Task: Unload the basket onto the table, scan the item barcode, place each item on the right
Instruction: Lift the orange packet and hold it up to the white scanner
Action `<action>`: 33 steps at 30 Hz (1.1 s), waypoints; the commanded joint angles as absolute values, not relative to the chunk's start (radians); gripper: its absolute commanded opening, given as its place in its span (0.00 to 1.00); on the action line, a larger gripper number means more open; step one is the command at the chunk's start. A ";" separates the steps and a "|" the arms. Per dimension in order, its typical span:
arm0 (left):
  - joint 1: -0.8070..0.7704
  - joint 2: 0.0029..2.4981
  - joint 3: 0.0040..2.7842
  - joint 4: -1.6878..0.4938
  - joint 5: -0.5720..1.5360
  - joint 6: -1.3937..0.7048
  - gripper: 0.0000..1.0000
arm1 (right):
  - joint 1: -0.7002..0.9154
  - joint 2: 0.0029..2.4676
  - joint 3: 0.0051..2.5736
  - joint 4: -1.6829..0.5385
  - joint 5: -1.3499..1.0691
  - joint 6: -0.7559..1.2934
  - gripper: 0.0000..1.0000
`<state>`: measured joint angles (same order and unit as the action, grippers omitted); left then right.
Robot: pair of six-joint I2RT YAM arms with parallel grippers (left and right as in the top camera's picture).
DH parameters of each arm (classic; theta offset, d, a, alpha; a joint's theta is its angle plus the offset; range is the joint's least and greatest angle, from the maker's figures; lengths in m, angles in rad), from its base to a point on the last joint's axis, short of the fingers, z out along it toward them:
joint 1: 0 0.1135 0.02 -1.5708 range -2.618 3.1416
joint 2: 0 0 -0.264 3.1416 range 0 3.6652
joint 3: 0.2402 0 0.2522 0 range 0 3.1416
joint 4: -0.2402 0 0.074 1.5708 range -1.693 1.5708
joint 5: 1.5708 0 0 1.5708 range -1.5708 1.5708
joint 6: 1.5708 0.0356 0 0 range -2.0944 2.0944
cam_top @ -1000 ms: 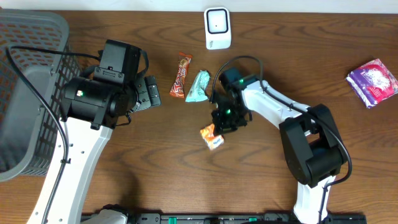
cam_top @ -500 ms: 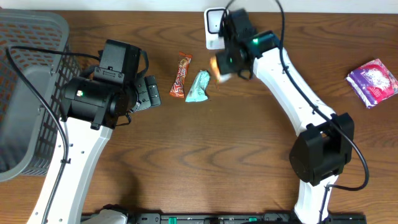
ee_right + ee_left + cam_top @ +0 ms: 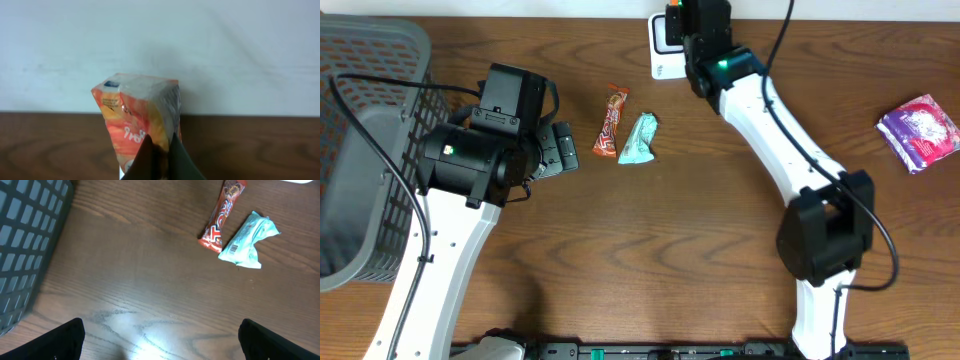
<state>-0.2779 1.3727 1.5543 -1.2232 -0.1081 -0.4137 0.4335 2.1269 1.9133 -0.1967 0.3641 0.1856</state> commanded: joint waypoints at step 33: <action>-0.278 1.373 1.554 -1.223 -0.120 -0.404 0.98 | 0.457 2.364 1.923 -0.064 0.545 -0.177 0.01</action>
<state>-0.2779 1.3727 1.5543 -1.2228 -0.1085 -0.4137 0.4606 2.3611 1.9137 -0.0631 0.5236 -0.1665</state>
